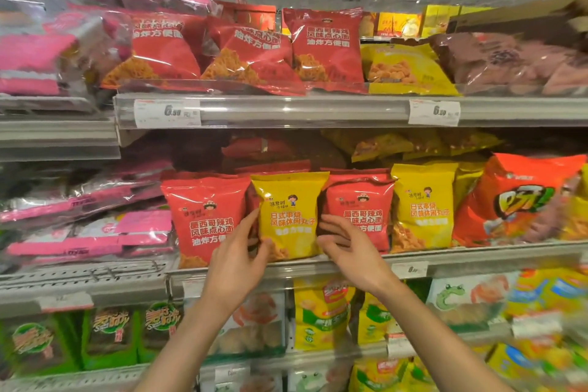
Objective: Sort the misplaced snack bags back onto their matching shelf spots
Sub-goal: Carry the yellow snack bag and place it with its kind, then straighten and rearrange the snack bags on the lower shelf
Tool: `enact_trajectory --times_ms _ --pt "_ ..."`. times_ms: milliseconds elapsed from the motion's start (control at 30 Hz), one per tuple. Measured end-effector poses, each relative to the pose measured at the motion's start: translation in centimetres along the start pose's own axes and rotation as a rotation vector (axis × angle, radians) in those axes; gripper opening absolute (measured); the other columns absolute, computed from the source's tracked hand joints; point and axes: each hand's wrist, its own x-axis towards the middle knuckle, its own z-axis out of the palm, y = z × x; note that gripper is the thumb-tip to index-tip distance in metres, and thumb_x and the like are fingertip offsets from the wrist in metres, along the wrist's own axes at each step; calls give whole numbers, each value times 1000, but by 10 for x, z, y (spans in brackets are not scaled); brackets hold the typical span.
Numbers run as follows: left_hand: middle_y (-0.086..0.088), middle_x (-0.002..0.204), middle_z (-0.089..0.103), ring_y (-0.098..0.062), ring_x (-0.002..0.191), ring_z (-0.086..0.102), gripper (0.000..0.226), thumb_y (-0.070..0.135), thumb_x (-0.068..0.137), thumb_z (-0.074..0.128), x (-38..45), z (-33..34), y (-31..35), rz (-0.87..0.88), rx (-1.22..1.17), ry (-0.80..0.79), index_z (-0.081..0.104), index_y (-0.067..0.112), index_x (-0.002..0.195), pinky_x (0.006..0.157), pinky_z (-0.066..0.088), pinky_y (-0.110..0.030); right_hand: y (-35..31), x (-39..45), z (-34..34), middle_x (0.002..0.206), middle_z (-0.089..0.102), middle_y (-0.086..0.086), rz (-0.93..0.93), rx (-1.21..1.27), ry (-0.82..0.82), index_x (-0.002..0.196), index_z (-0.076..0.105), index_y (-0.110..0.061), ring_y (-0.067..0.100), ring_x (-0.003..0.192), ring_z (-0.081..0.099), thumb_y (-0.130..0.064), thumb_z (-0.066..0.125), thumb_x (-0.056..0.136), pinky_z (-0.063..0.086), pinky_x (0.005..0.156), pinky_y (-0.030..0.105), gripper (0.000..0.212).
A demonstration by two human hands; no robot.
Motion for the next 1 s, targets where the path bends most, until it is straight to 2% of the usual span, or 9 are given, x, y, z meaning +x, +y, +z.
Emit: enact_trajectory --times_ms 133,233,333,467,567,700,800,933,1000 --pt "6 127 61 -2 100 65 51 35 96 65 -16 7 3 -5 -89 79 51 19 143 82 59 -25 5 -18 -18 112 72 -11 1 -3 55 122 62 -27 1 102 68 -25 65 97 55 91 23 25" --pt "6 111 66 0 90 64 39 24 95 68 -26 14 14 -81 -227 100 58 19 132 72 54 -12 14 -35 -36 100 76 -1 22 64 122 115 65 -22 11 98 72 -23 65 97 60 86 29 18" --pt "8 97 69 -3 83 64 31 22 95 67 -34 31 33 -167 -341 49 60 25 125 72 55 -22 27 -51 -58 93 78 4 54 137 192 107 67 -21 19 95 73 -17 64 97 60 82 30 11" --pt "10 90 71 -3 77 63 26 18 96 65 -42 69 64 -193 -443 7 59 29 119 68 52 -16 50 -72 -103 89 79 -4 68 135 276 105 70 -21 22 90 74 -12 62 98 61 79 33 13" --pt "9 84 71 -4 72 63 24 16 96 65 -44 106 90 -219 -501 8 61 30 114 66 46 -10 71 -82 -145 87 79 -2 67 123 329 103 71 -21 16 86 74 -10 61 98 58 77 28 16" --pt "22 68 61 0 57 52 15 18 94 65 -40 158 132 -245 -566 11 64 24 108 60 41 -14 94 -90 -204 82 77 -4 46 83 349 99 70 -22 10 75 69 -10 62 98 55 73 21 15" --pt "17 70 61 -3 61 52 19 25 92 62 -38 191 169 -220 -591 -17 64 23 111 65 43 -25 110 -95 -249 82 78 -3 54 62 358 100 71 -21 10 73 67 -10 61 98 53 69 23 15" --pt "8 82 65 -2 71 59 18 11 99 61 -34 219 216 -165 -572 -58 61 27 106 66 43 -10 125 -101 -301 85 77 3 57 7 374 99 72 -21 10 69 63 -9 63 97 51 64 21 14" --pt "9 82 60 -2 72 57 15 20 98 63 -30 232 231 -117 -547 -91 59 29 108 66 43 -11 132 -99 -321 85 77 7 58 -36 388 97 71 -24 16 69 65 -12 62 97 53 68 27 15"
